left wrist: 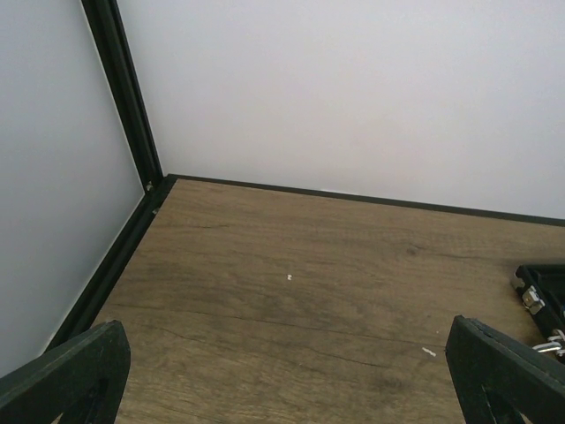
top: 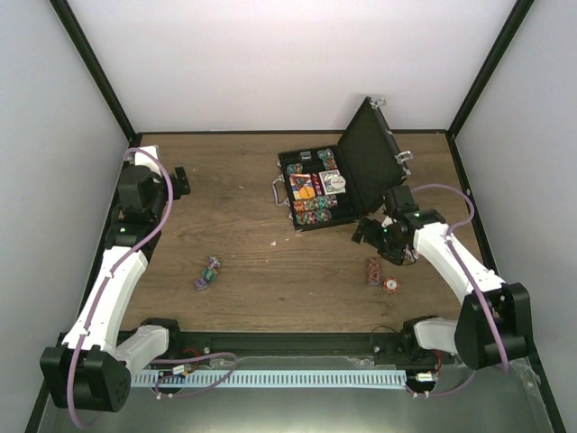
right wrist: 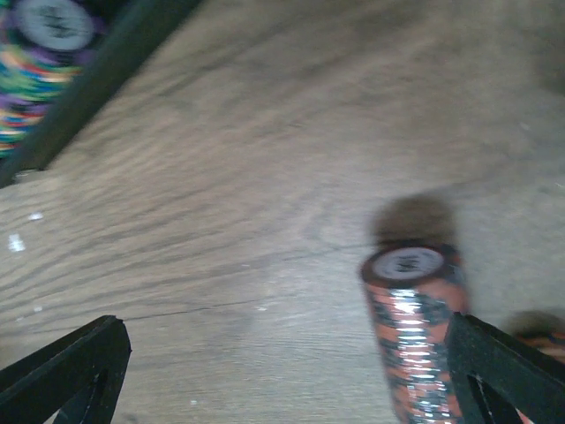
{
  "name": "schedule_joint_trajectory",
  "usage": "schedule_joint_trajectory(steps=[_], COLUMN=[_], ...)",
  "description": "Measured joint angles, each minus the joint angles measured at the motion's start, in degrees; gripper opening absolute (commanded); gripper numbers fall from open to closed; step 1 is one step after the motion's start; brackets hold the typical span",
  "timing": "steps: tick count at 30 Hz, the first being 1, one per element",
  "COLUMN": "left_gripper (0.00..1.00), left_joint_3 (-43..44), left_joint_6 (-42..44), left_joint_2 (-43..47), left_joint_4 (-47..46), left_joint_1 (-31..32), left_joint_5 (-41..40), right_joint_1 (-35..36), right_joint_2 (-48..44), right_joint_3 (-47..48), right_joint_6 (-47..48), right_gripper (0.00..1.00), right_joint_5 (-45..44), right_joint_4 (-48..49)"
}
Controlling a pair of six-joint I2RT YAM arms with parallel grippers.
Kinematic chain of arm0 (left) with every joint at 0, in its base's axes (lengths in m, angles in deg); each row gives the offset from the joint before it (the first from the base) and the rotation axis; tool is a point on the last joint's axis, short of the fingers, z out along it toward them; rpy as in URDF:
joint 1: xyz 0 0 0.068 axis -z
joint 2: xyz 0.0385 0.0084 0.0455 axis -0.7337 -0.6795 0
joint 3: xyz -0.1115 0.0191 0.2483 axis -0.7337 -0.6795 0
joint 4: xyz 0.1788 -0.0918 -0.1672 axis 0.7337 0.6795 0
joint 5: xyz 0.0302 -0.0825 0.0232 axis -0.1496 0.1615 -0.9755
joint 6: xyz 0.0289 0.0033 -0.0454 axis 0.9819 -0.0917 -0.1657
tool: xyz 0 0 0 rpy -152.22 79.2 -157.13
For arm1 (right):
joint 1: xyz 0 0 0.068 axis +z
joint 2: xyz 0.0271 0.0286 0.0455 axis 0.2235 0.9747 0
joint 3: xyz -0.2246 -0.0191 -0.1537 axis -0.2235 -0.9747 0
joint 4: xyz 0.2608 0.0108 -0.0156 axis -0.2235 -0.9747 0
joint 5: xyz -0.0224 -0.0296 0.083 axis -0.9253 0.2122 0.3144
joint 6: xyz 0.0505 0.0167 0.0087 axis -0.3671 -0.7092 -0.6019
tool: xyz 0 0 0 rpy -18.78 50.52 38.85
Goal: Pack up texas hold em set
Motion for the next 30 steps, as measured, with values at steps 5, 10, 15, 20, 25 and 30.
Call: schedule_joint_trajectory(steps=[5,10,15,20,25,30], left_gripper=[1.0,1.0,1.0,1.0,1.0,1.0], left_joint_3=[0.0,0.0,0.0,0.0,0.0,0.0], left_joint_6=[0.0,0.0,0.0,-0.02,-0.04,-0.04], left_joint_2=[0.0,0.0,0.0,0.0,0.0,0.0], left_joint_4=[0.0,0.0,0.02,0.04,0.07,0.13], left_joint_1=[0.0,0.0,0.0,0.0,-0.02,0.0], left_joint_5=[0.22,0.22,0.2,0.2,0.17,0.04], right_joint_1=[-1.49,-1.57,-1.62,-1.6,-1.6,-1.6], right_joint_2=[2.32,3.76,7.65,9.55,10.86,11.04], right_joint_3=[-1.64,-3.26,-5.84,-7.72,-8.39,-9.14], right_joint_6=[-0.92,-1.11,-0.39,0.31,0.26,0.26], right_gripper=[0.98,0.89,0.74,0.65,0.59,0.48], right_joint_5=[-1.77,-1.92,0.61,4.48,7.39,9.49], right_joint_4=[-2.82,-2.34,-0.57,2.21,4.63,6.62])
